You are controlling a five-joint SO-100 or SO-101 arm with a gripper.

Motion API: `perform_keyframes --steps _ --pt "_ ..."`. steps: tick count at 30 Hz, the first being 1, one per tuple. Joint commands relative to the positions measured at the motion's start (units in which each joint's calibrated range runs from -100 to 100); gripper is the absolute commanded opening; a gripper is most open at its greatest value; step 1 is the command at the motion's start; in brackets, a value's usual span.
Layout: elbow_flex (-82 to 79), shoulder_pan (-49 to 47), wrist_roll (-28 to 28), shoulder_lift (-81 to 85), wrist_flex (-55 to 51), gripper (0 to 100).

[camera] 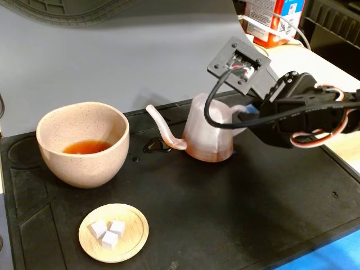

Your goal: Pick up a kettle and pour liquid into a cup.

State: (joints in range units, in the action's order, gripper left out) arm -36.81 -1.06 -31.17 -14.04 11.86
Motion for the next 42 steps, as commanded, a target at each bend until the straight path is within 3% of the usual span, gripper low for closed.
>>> perform_keyframes --steps 1,6,30,37,42 --pt "3.68 0.49 0.23 0.9 0.81 1" --pt "3.59 0.94 3.33 0.82 0.81 1" --pt "3.5 0.64 3.59 0.82 0.89 1" --pt "3.59 0.56 3.59 0.39 0.89 22" --pt "3.32 0.56 3.59 0.47 0.89 26"
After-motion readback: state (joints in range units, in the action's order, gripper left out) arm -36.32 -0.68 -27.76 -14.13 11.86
